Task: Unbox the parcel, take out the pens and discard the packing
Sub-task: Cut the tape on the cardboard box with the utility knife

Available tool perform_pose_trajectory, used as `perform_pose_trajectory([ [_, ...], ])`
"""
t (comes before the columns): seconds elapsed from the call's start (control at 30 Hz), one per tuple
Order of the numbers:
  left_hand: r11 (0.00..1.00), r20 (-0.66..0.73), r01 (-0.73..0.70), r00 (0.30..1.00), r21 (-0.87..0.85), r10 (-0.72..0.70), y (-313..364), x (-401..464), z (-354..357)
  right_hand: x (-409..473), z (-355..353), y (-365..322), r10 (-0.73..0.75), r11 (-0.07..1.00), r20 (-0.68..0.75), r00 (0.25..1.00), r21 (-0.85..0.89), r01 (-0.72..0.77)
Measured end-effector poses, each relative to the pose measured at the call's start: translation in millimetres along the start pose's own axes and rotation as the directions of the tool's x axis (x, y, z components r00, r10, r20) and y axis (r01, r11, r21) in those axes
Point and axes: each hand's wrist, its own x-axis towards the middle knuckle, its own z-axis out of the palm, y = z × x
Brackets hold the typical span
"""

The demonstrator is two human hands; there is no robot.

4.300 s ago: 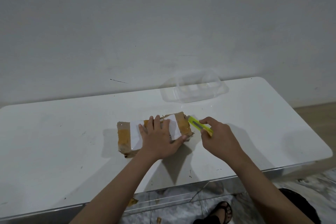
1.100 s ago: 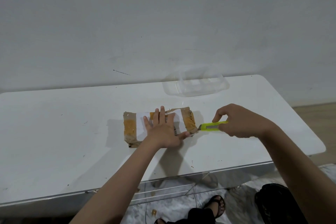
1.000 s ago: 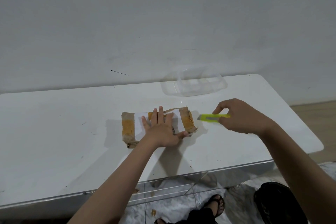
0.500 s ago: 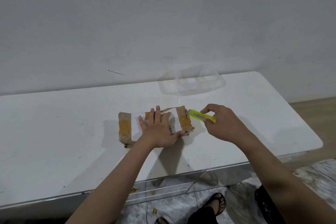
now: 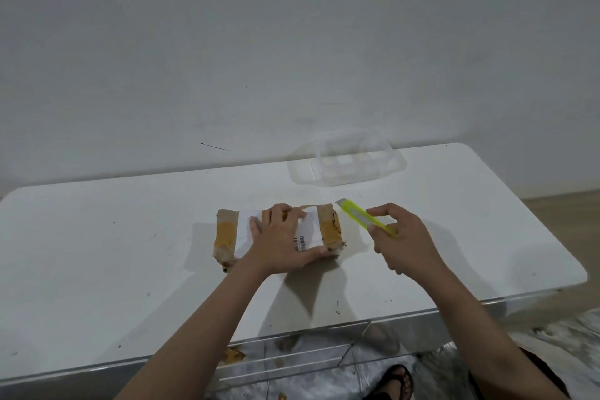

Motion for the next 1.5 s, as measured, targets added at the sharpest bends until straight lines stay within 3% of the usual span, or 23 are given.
perform_pose_trajectory([
  [0.2,0.991,0.177,-0.106,0.980,0.083,0.090,-19.4,8.1,-20.0,4.0,3.7,0.9,0.039,0.970,0.024,0.999,0.240,-0.044],
  [0.43,0.948,0.368,-0.029,0.925,0.316,-0.094,-22.9,8.4,-46.2,24.3,16.6,3.7,0.080,0.931,0.121,0.989,0.345,-0.117],
  [0.6,0.968,0.446,0.038,0.882,0.247,-0.149,-33.4,10.4,-55.0,47.5,33.5,2.0,0.067,0.929,0.057,0.996,0.361,-0.083],
  [0.7,0.981,0.397,0.139,0.900,0.133,-0.182,-34.3,9.2,-50.7,64.8,43.3,1.2,0.050,0.930,0.051,0.997,0.362,-0.065],
  [0.83,0.970,0.144,0.239,0.960,0.036,-0.242,-19.4,7.4,-35.8,84.5,52.3,-0.2,0.033,0.928,0.102,0.994,0.367,-0.068],
  [1.07,0.914,-0.102,0.397,0.916,0.083,-0.388,2.3,17.4,-5.4,107.3,71.1,5.4,0.060,0.903,0.199,0.978,0.407,-0.139],
  [1.2,0.896,-0.099,0.420,0.907,0.146,-0.409,1.0,18.4,-3.1,118.6,80.6,11.2,0.016,0.909,0.249,0.968,0.401,-0.118],
  [1.33,0.896,0.023,0.414,0.906,0.161,-0.423,-9.3,10.5,-19.3,126.2,84.7,15.2,0.001,0.888,0.268,0.963,0.442,-0.124],
  [1.5,0.882,0.152,0.450,0.870,0.143,-0.468,-31.1,-5.0,-42.5,129.3,96.8,13.3,0.049,0.902,0.184,0.982,0.413,-0.122],
])
